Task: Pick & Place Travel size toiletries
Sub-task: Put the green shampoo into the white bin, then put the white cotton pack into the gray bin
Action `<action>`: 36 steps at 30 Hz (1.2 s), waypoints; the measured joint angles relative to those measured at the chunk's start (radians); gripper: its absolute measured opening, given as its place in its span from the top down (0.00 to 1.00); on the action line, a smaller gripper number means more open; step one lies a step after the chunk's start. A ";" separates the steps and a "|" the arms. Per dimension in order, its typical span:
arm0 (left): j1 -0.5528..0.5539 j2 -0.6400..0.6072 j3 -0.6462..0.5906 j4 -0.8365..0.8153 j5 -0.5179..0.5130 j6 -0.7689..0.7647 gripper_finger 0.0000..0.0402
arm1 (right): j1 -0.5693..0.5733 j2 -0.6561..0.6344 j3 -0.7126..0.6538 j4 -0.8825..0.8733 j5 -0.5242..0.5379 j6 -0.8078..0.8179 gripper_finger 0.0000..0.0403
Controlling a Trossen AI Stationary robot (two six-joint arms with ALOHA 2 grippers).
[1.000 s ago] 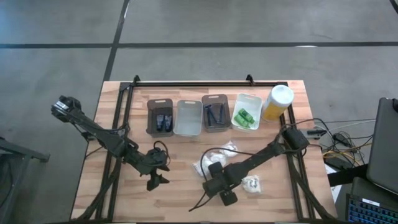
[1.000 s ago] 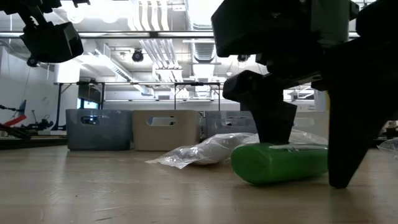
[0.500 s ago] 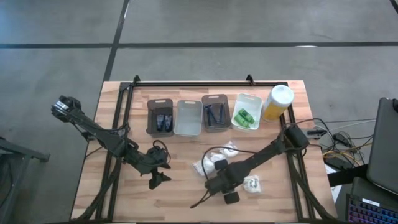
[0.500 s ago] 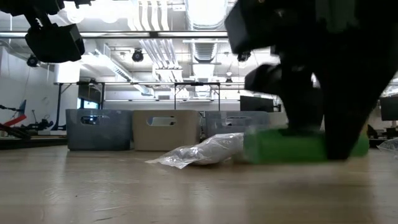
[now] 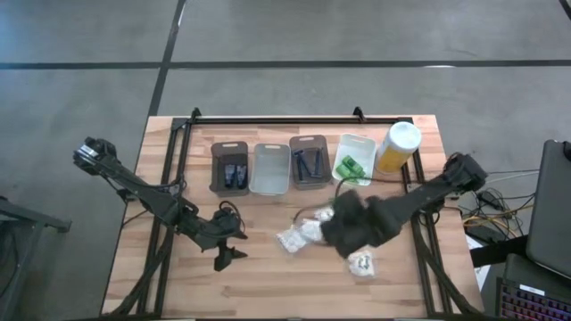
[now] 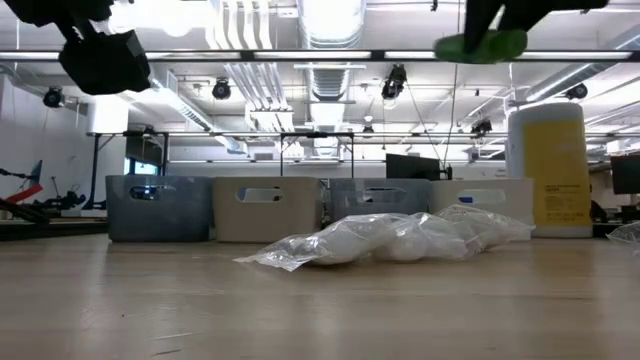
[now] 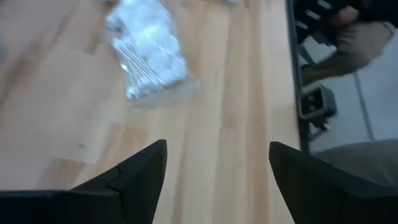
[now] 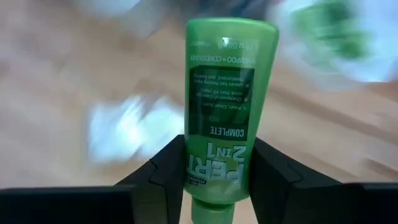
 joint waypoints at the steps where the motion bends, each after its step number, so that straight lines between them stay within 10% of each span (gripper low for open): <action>1: 0.003 0.000 0.000 0.000 -0.020 -0.002 0.29 | -0.012 -0.015 -0.001 -0.055 0.020 0.066 0.69; 7: 0.014 -0.019 0.000 -0.003 -0.104 -0.008 0.29 | -0.225 -0.112 -0.040 -0.185 0.023 0.114 0.68; 18: 0.022 -0.054 0.000 -0.004 -0.162 -0.014 0.29 | -0.725 -0.197 -0.314 0.177 -0.187 -0.277 0.68; 36: 0.023 -0.055 0.000 -0.016 -0.196 0.035 0.29 | -0.761 -0.169 -0.454 0.308 -0.210 -0.282 0.41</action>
